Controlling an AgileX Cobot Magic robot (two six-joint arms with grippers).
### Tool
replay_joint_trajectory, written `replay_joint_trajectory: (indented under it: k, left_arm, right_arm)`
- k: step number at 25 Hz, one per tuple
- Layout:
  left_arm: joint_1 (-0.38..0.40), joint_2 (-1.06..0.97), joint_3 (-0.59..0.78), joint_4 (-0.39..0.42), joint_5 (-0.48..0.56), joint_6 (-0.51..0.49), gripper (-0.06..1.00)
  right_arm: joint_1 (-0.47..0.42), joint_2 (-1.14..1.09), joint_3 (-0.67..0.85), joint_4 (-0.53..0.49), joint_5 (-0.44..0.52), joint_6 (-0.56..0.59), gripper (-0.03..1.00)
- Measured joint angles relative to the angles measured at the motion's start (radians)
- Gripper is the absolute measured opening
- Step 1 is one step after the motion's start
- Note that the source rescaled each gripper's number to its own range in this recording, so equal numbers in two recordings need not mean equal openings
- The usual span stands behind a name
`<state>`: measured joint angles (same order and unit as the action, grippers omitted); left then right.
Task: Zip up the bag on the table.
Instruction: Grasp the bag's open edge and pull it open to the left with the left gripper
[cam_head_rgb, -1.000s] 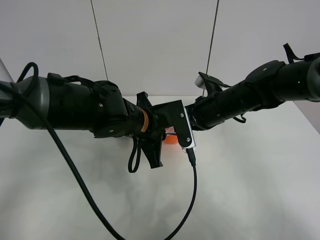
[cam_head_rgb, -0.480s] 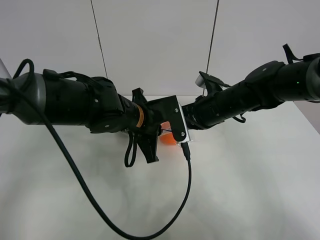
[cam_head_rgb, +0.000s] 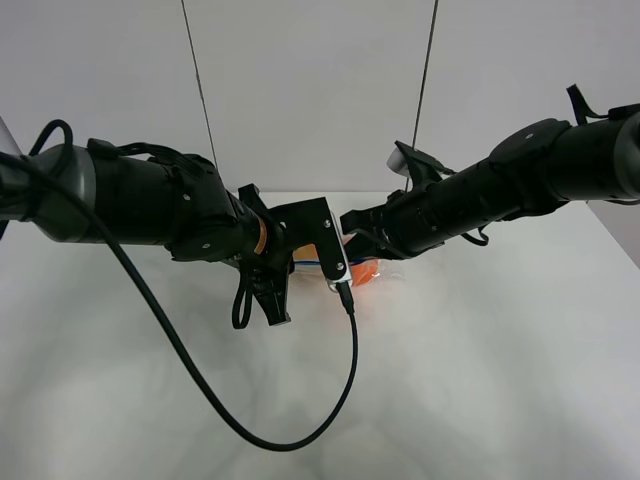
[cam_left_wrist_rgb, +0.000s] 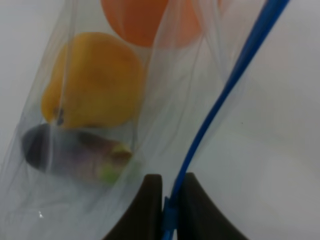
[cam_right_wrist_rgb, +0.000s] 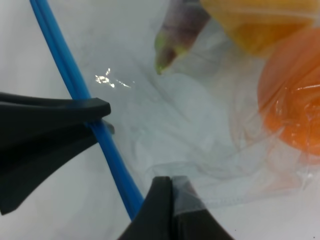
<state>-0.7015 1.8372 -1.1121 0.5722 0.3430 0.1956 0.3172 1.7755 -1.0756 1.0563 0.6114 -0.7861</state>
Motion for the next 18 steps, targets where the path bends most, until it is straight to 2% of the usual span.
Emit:
replay_joint_trajectory:
  k: [8, 18]
  left_arm:
    - [0.008, 0.000, 0.000, 0.009, 0.007, 0.000, 0.00]
    - [0.090, 0.000, 0.000, 0.009, 0.008, 0.000, 0.00]
  right_arm:
    - [0.000, 0.000, 0.000, -0.003, 0.003, 0.000, 0.00]
    - [0.000, 0.000, -0.001, -0.003, 0.003, 0.000, 0.00]
